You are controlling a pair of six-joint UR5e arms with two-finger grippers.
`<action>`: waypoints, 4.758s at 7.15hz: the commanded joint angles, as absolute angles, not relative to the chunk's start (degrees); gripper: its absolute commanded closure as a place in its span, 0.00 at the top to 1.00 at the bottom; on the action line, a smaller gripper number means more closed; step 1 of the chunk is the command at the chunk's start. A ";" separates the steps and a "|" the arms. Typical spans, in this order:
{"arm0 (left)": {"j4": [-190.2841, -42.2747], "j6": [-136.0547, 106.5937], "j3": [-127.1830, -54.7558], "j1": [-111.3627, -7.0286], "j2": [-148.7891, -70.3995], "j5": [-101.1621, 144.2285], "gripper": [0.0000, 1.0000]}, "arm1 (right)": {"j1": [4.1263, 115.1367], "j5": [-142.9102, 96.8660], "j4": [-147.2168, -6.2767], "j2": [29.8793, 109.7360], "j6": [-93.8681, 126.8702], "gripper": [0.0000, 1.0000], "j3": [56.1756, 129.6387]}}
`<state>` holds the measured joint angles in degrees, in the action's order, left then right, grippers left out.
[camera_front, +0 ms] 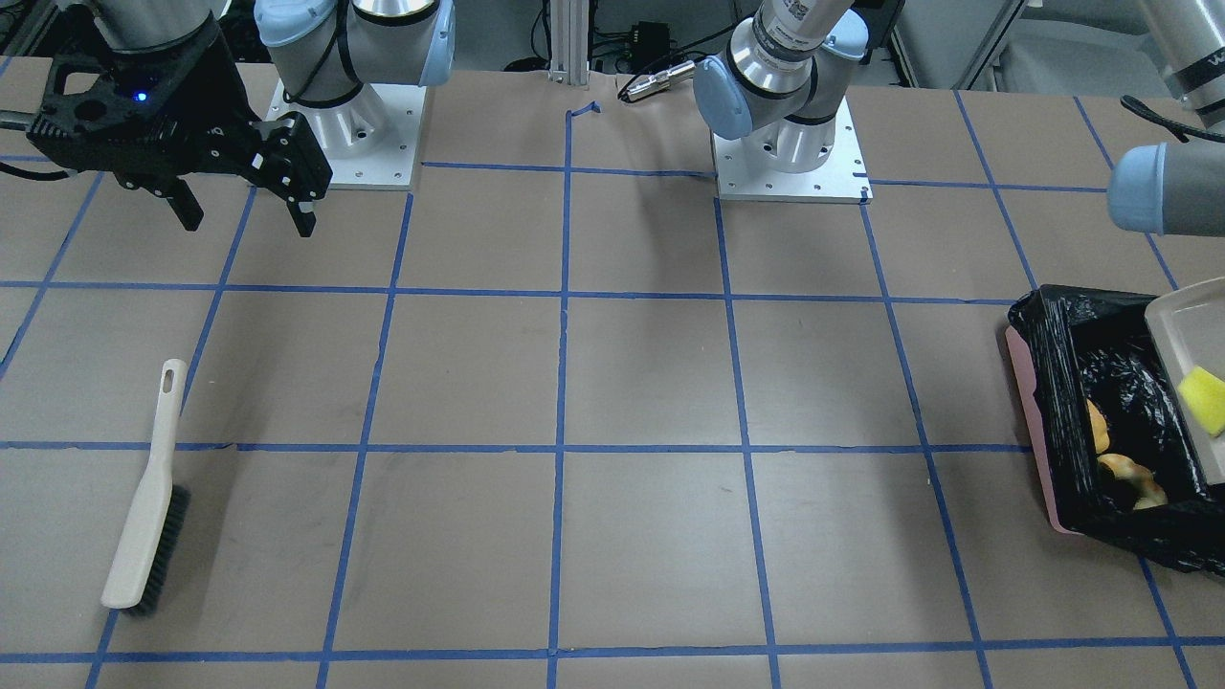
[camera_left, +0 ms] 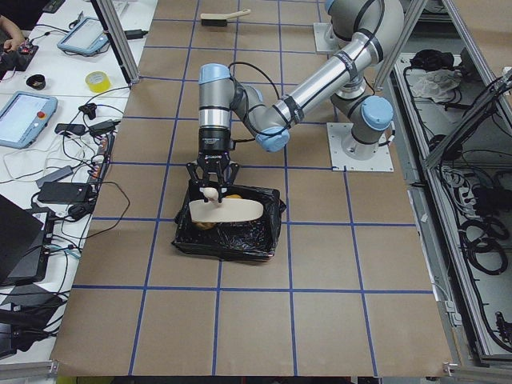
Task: Sweep and dump trash into bin
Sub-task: 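Tip the dustpan over the trash bag with the left gripper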
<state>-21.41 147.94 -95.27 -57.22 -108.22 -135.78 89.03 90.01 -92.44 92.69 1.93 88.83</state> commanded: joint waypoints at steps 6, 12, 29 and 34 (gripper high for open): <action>-17.30 162.50 -93.52 -56.69 -108.72 -129.07 0.00 | 89.03 90.00 -92.46 92.81 1.93 1.00 88.77; -26.33 158.14 -91.41 -50.81 -106.45 -112.28 0.00 | 89.03 90.00 -92.46 92.73 1.93 1.00 88.77; -88.15 118.79 -76.06 -49.84 -107.67 -91.97 0.00 | 89.03 90.00 -92.46 92.72 0.70 1.00 88.68; -61.41 146.05 -73.39 -38.67 -111.26 -117.09 0.00 | 89.03 90.09 -92.46 92.64 0.70 1.00 88.77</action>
